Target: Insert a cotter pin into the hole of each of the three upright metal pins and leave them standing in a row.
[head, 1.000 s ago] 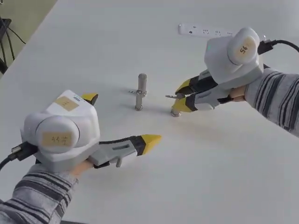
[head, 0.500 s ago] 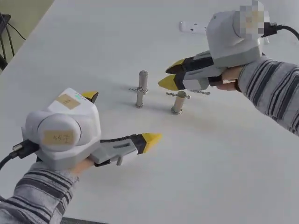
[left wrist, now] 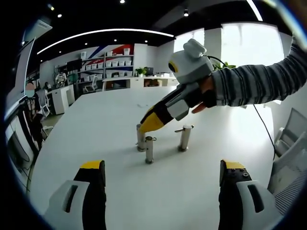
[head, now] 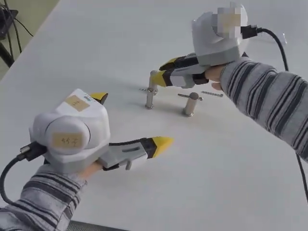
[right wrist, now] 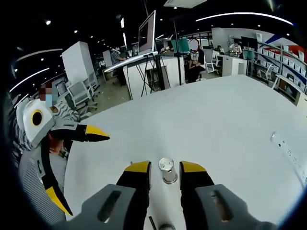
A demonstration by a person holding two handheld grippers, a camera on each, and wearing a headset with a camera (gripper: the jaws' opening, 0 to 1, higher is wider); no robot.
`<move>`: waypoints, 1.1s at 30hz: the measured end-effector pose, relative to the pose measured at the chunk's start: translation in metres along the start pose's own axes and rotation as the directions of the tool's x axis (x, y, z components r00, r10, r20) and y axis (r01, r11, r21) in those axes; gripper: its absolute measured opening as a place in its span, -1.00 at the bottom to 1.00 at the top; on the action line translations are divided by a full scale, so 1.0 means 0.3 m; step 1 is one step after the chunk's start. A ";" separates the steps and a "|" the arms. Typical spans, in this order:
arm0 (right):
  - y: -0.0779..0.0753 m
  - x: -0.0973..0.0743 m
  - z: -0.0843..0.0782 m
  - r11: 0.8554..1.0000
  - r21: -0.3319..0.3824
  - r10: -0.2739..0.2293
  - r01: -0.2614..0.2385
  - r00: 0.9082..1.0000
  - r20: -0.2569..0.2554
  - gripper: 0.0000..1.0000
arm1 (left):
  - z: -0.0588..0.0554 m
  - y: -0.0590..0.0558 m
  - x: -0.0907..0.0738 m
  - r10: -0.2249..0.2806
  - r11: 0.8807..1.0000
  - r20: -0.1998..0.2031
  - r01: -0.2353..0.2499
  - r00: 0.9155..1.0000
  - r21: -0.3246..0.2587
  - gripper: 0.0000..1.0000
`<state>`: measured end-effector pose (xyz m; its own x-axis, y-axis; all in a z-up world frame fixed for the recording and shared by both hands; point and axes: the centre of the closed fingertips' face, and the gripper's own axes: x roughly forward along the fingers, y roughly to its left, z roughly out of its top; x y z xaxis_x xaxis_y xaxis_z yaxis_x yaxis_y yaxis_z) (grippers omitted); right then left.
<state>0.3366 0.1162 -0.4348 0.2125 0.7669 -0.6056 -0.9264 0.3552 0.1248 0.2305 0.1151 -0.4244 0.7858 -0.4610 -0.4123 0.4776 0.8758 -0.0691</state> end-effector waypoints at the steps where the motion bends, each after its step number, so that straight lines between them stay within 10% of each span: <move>1: -0.002 0.010 0.000 1.000 0.001 0.000 0.000 1.000 -0.003 -0.63 | 0.000 0.000 0.000 0.000 1.000 -0.001 0.000 1.000 -0.001 0.97; 21: -0.033 0.056 -0.021 0.995 -0.100 -0.024 0.018 0.998 -0.058 -0.84 | -0.014 -0.003 0.006 -0.008 1.000 -0.012 0.008 1.000 0.000 0.96; 33: -0.107 -0.061 -0.057 0.990 -0.100 -0.104 0.097 0.992 -0.067 -0.84 | -0.015 -0.009 0.009 -0.014 1.000 -0.013 0.014 1.000 0.005 0.96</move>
<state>0.3572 0.0816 -0.4413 0.2868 0.6883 -0.6663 -0.9277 0.3731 -0.0138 0.2297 0.1121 -0.4294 0.7740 -0.4715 -0.4227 0.4906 0.8685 -0.0703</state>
